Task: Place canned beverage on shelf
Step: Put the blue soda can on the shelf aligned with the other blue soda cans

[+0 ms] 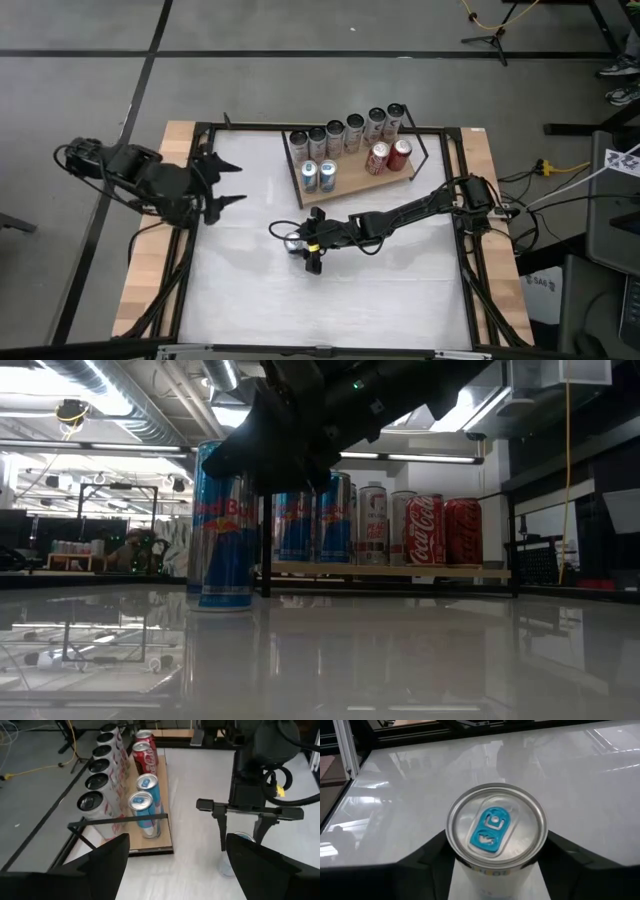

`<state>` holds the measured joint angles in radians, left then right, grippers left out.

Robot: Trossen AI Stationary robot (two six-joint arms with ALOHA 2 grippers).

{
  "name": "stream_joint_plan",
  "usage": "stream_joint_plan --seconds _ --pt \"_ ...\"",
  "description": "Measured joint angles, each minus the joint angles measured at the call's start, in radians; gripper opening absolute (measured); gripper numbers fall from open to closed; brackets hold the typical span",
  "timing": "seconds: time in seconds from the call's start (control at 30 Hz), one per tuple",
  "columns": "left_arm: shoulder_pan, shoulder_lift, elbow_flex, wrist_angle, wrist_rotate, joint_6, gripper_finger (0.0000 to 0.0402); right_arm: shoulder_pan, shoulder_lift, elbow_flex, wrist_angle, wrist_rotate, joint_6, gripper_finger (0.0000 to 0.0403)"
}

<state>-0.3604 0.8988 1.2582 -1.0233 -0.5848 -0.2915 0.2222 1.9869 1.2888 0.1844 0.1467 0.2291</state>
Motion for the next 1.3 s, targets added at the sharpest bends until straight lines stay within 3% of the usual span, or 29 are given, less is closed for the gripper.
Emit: stream_joint_plan --seconds 0.2,0.43,0.83,1.0,1.3 --pt "-0.026 -0.127 -0.2 0.159 -0.02 -0.022 0.0322 0.0 0.0 0.0 0.0 0.0 0.0 0.0225" --pt "-0.037 -0.255 -0.519 0.555 -0.004 0.054 0.0322 0.0 -0.02 -0.001 -0.013 -0.006 0.002 0.0221" --pt "-0.022 -0.382 -0.952 1.169 0.002 0.209 0.0322 -0.007 -0.259 0.0 -0.226 -0.083 -0.055 0.0222" --pt "0.009 -0.48 -1.044 1.22 0.003 0.215 0.0322 -0.038 -0.385 0.0 -0.389 -0.165 -0.055 0.0222" --pt "0.02 -0.671 -1.122 1.205 0.029 0.276 0.0322 -0.133 -0.561 0.0 -0.571 -0.185 -0.114 0.0222"
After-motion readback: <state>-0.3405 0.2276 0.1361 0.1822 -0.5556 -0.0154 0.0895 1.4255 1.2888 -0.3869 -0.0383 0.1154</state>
